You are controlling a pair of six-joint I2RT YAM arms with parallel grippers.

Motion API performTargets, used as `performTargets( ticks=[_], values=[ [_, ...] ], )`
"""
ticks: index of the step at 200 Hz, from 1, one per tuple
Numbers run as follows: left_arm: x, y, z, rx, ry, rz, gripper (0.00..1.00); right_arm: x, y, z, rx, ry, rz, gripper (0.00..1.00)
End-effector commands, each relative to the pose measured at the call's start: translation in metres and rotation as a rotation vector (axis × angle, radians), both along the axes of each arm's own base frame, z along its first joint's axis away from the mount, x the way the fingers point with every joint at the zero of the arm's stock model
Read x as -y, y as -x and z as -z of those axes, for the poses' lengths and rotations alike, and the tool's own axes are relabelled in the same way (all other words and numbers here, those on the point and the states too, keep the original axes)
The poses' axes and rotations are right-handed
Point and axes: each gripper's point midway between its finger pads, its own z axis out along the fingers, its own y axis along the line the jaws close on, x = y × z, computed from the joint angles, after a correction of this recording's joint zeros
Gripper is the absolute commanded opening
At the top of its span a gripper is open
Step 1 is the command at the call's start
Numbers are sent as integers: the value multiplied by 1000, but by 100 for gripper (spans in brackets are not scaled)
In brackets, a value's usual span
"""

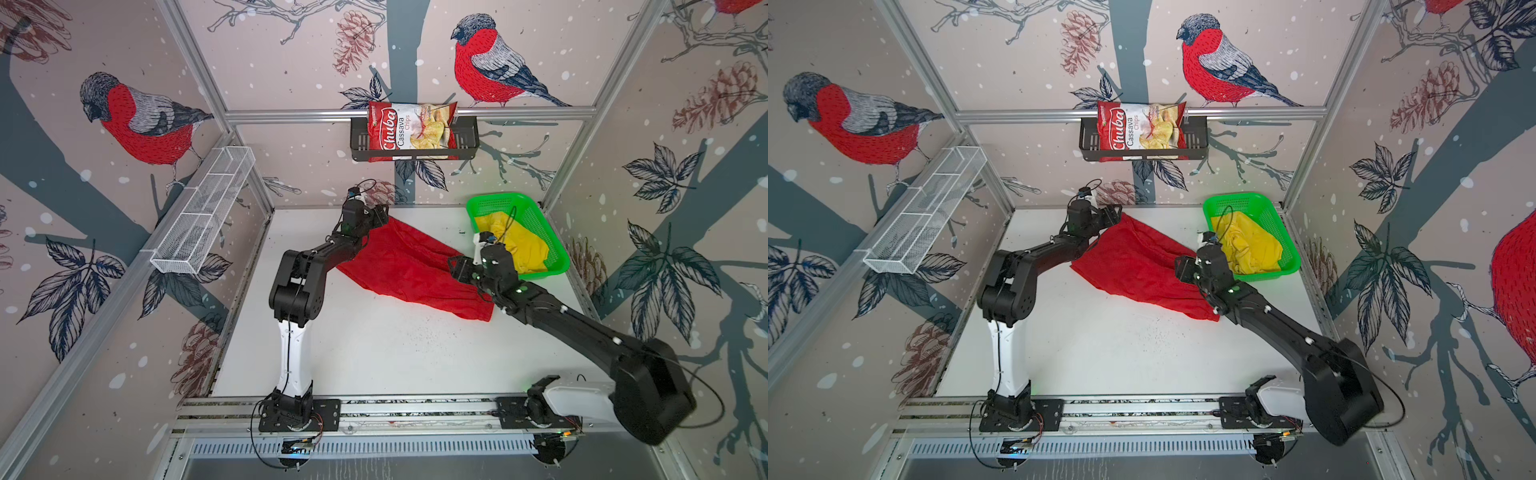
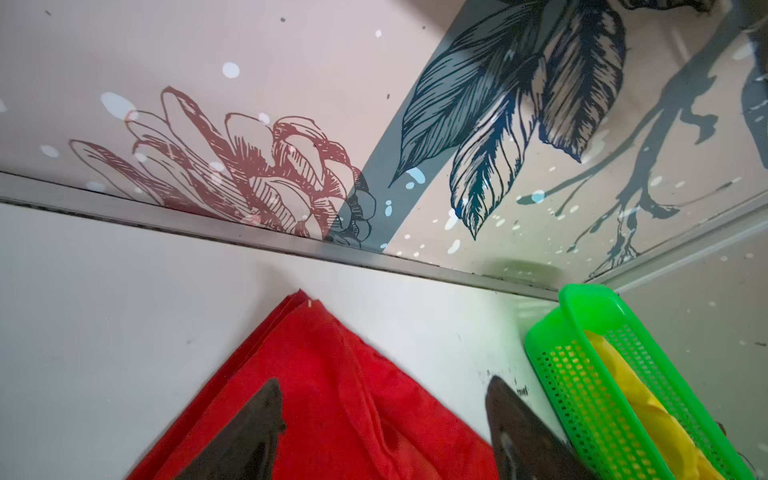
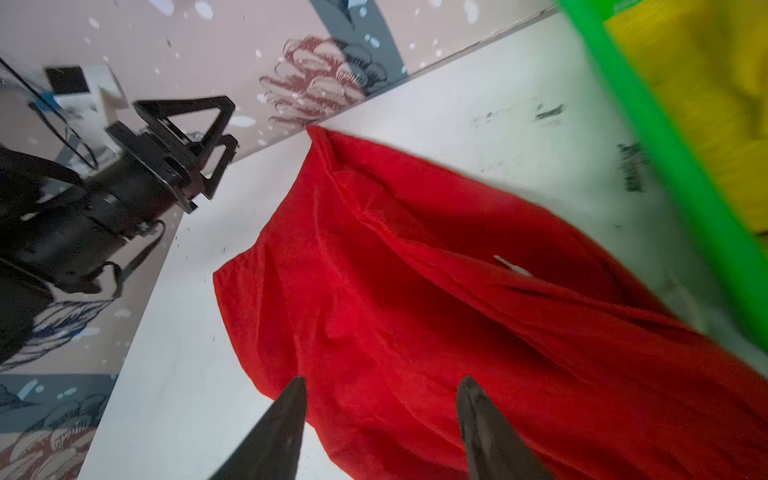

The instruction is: Fold and stack the shorts

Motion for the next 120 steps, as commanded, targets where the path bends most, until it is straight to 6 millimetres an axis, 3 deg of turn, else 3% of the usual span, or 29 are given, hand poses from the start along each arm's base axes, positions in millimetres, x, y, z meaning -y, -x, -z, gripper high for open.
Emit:
performTargets(
  ticks=[1,28,53,82,120],
  values=[
    [-2,29,7,-49,-27,39,67,-36,-11,2,30,14,-106,59],
    [-3,71,47,-207,-11,68,61,-74,-27,17,9,31,-202,59],
    [-13,97,80,-295,-39,40,56,-99,-43,34,-18,35,-260,59],
    [-29,111,111,-382,-95,-15,56,-121,-59,56,-54,42,-310,59],
    [-48,124,145,-492,-162,-71,56,-135,-80,79,-85,51,-330,59]
  ],
)
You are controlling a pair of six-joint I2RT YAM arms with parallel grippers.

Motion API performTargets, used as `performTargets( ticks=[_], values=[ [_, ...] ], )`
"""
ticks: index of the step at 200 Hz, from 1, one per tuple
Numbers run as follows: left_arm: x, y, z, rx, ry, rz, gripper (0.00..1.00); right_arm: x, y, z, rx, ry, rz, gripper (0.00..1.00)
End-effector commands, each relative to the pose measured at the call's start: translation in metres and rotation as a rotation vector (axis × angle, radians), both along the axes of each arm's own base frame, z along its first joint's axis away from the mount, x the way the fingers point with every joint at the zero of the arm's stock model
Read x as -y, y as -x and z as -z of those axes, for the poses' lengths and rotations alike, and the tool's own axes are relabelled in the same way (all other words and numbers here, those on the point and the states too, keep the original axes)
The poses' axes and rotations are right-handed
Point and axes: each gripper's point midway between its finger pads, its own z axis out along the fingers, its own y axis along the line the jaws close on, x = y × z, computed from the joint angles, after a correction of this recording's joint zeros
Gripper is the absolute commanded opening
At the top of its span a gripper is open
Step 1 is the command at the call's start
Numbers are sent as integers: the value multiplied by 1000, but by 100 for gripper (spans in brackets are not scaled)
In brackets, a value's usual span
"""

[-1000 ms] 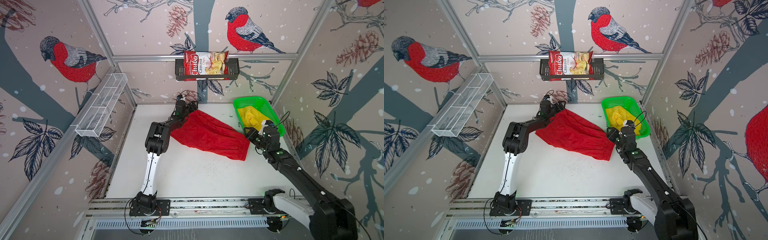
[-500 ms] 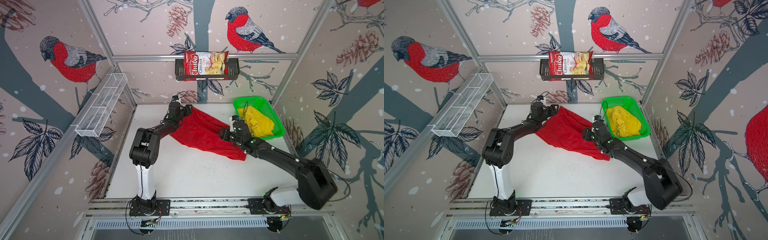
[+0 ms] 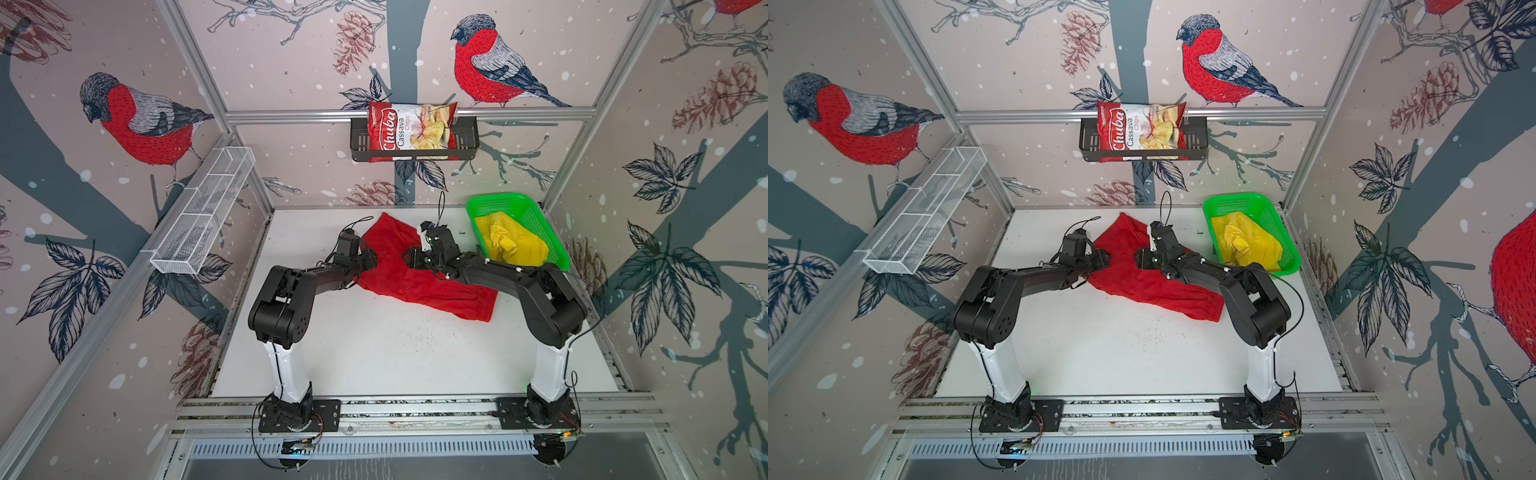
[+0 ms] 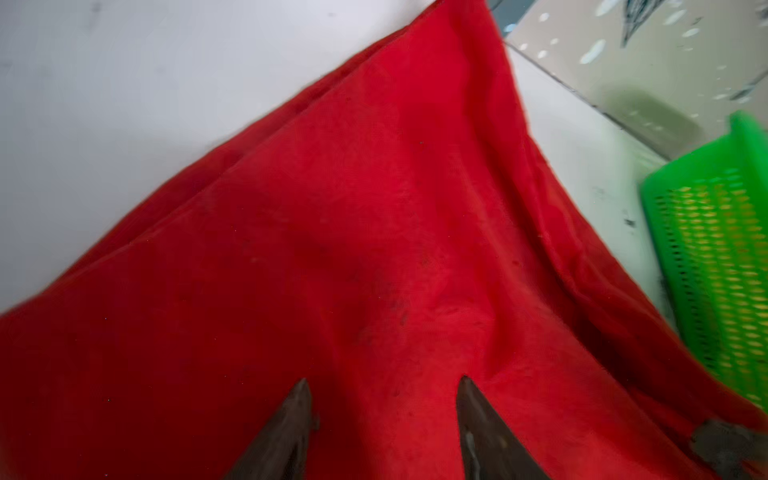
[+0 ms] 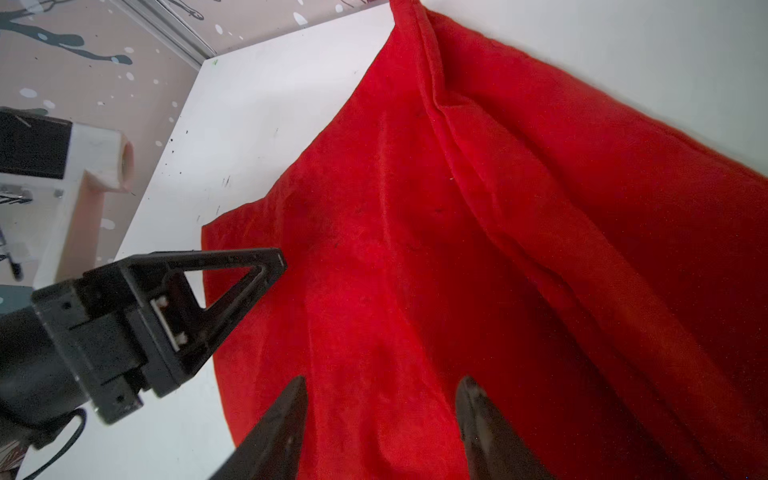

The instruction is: Fold and stack the shorts

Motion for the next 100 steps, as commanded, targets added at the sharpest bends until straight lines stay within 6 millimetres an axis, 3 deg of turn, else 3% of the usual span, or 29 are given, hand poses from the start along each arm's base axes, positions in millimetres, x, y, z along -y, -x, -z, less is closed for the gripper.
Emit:
performTargets(
  ticks=[1,23,50,74,100],
  values=[
    [-18,11,25,-83,-71,-48,56,-9,-9,6,2,-4,-40,59],
    [-30,24,44,-133,-93,-69,56,-9,-25,22,-25,3,-36,59],
    [-40,34,54,-156,-106,-90,56,-1,-50,43,-54,22,-21,59],
    [-49,42,57,-166,-111,-111,56,18,-81,61,-64,59,25,59],
    [-56,55,62,-184,-124,-126,56,48,-121,65,-52,77,93,59]
  ],
)
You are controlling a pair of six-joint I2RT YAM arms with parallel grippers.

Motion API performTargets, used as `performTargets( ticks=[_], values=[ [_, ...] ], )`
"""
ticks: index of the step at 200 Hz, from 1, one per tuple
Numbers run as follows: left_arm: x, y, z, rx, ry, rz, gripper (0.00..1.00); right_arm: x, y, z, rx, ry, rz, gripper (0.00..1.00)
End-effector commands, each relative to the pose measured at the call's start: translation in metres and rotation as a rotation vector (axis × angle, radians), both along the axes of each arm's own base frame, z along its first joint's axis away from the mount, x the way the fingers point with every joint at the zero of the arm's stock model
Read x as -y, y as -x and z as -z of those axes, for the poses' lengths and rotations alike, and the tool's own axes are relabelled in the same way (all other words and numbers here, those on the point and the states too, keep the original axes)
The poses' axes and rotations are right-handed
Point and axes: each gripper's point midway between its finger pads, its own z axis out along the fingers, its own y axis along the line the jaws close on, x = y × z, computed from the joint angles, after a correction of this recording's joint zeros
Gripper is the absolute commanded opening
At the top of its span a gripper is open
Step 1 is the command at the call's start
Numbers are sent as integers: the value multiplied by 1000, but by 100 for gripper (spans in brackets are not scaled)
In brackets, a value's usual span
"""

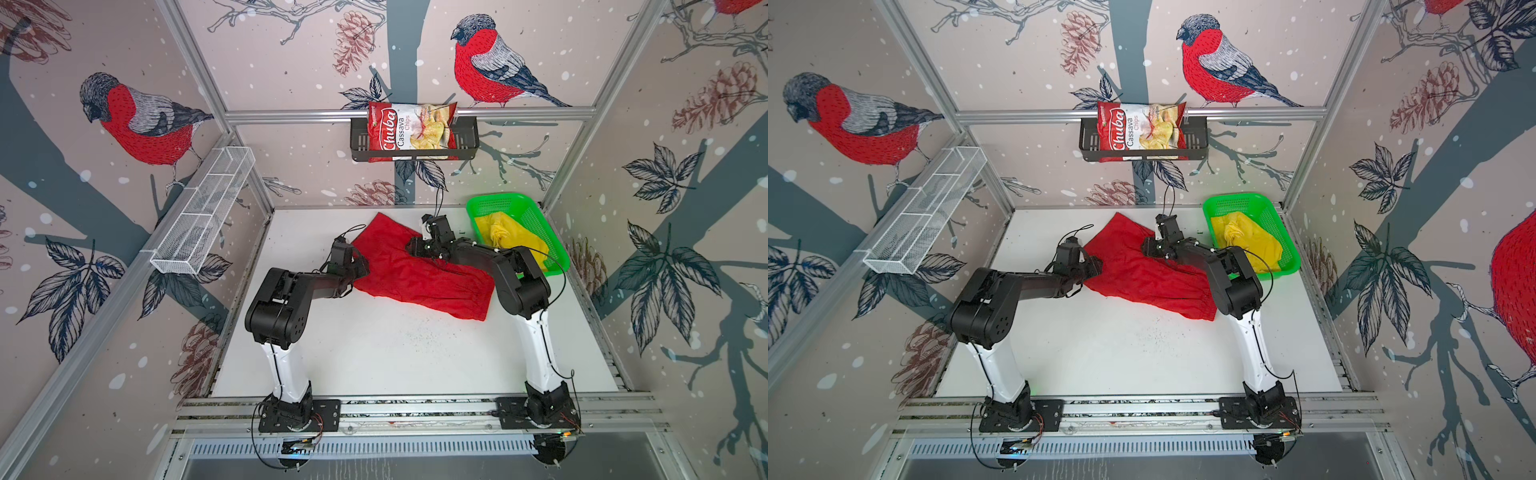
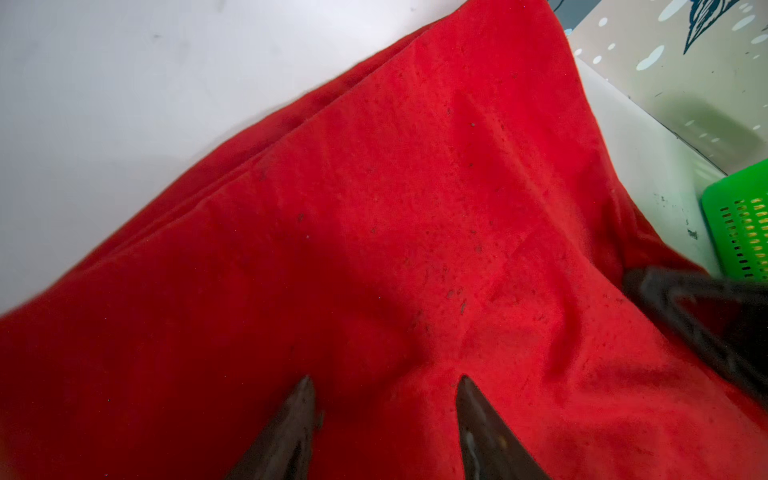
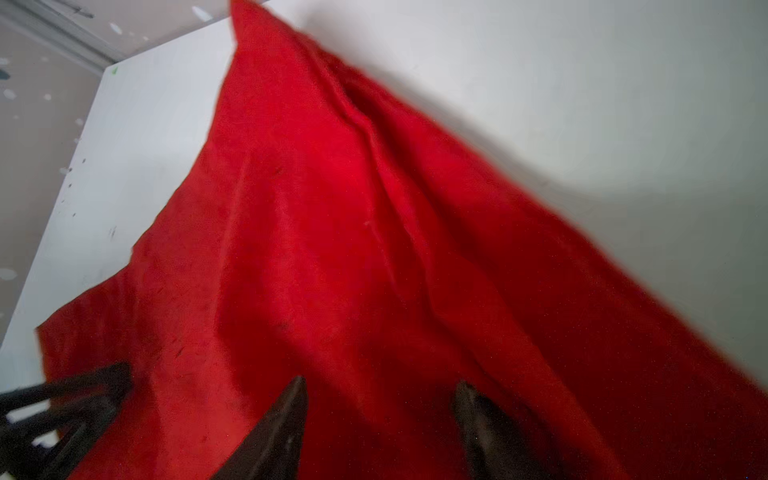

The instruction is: Fold and stack the shorts

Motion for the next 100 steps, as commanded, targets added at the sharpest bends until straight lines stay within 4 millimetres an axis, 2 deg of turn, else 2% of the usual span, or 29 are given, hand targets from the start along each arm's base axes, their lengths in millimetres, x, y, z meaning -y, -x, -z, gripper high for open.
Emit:
performTargets(
  ticks=[1,13,24,35,48,62,75,100],
  values=[
    [-21,39,38,-184,-71,-46,56,25,-23,7,-3,47,43,59],
    [-24,46,39,-192,-70,-52,56,38,-38,-2,7,39,71,59],
    [-25,49,34,-184,-66,-52,56,45,-45,-19,28,25,75,59],
    [-24,51,27,-170,-55,-45,56,48,-45,-41,59,20,70,59],
    [-21,51,10,-131,-30,-35,56,48,-37,-73,103,11,53,59],
    [-16,50,-11,-89,4,-18,57,46,-16,-102,138,-7,36,59],
    [-10,50,-33,-49,34,2,57,45,12,-120,154,-25,23,59],
    [-1,55,-69,27,76,34,57,44,79,-125,141,-97,14,59]
  ],
)
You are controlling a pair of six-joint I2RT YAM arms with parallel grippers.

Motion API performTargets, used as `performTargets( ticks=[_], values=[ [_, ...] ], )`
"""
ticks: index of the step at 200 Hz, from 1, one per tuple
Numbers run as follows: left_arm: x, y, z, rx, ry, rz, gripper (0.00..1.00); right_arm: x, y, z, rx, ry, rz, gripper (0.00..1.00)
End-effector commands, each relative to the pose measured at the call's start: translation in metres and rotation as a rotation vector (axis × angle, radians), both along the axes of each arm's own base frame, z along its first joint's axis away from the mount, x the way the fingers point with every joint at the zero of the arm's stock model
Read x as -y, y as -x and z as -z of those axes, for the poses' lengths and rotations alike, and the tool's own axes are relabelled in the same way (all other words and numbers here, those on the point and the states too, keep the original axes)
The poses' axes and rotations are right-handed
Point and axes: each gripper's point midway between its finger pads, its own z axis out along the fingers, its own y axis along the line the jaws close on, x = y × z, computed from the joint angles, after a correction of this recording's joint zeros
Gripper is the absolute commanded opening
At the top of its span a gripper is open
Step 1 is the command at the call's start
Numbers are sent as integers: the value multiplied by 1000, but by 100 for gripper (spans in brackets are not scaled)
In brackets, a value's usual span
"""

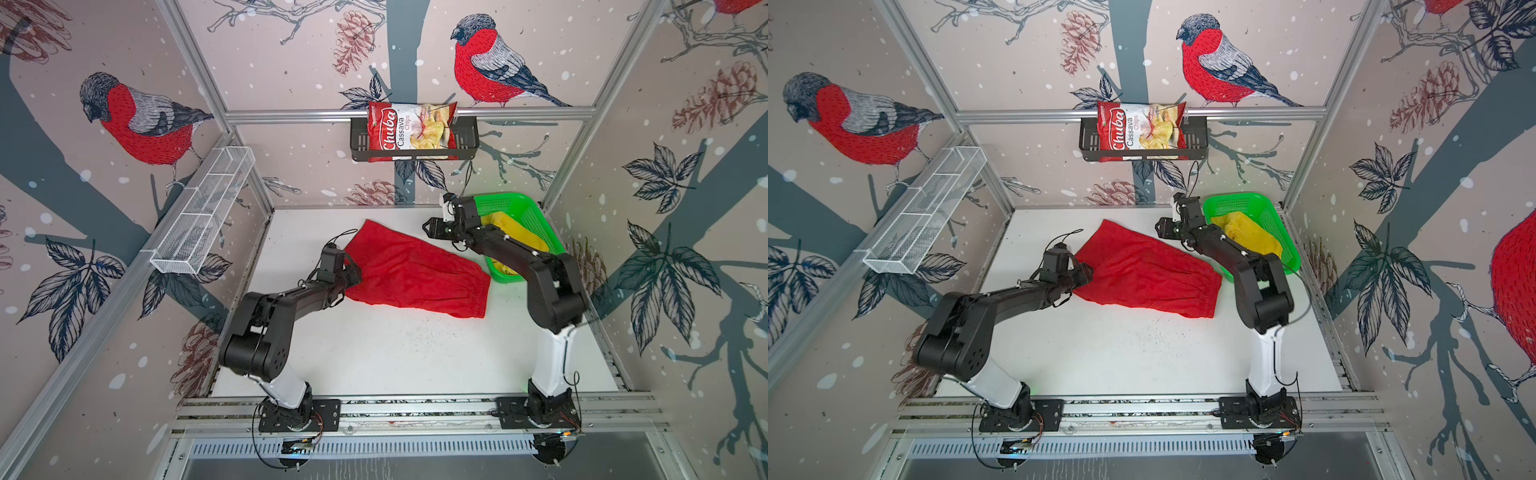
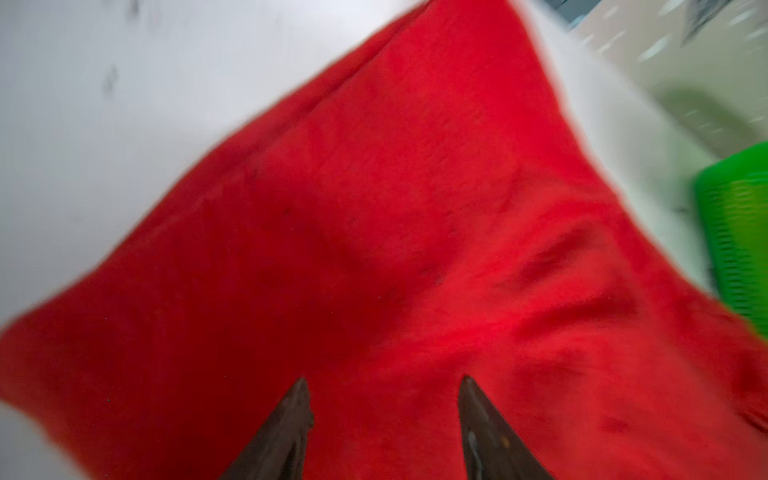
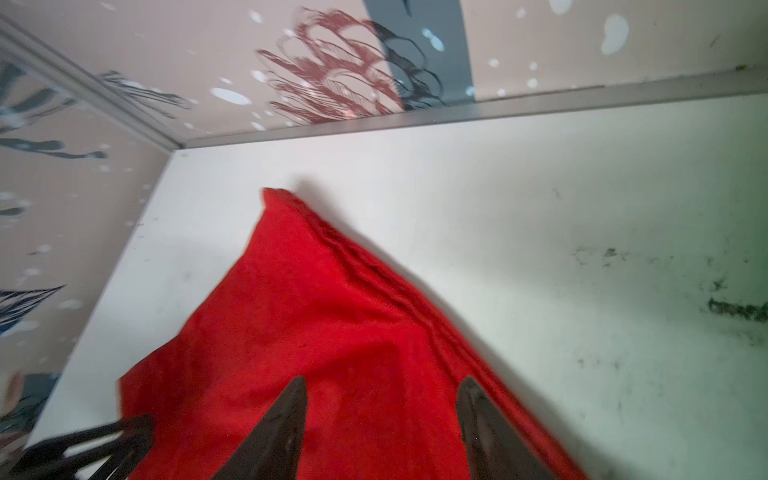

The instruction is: Fold and stack the shorts

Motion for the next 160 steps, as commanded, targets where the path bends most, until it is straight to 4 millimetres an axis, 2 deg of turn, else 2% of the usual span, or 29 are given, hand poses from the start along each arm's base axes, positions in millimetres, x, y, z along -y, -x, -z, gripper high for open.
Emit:
performTargets(
  ticks=[1,20,42,68,83,106,139,160],
  values=[
    [11,11,-19,20,41,44,57,0,45,1,-21,-67,-5,59],
    [17,19,-26,43,75,58,56,7,86,13,-64,-132,6,59],
    [7,28,-5,-2,63,8,53,25,115,36,-112,-153,45,59],
    [-11,38,30,-82,77,-64,50,49,132,64,-178,-152,90,59],
    [-28,44,47,-125,101,-136,47,64,139,81,-215,-151,119,59],
    [-49,55,64,-141,123,-222,47,85,150,107,-275,-127,166,59],
    [-62,70,75,-178,80,-266,46,102,173,135,-342,-82,191,59],
    [-61,77,62,-154,95,-255,46,108,186,140,-360,-62,194,60]
  ],
)
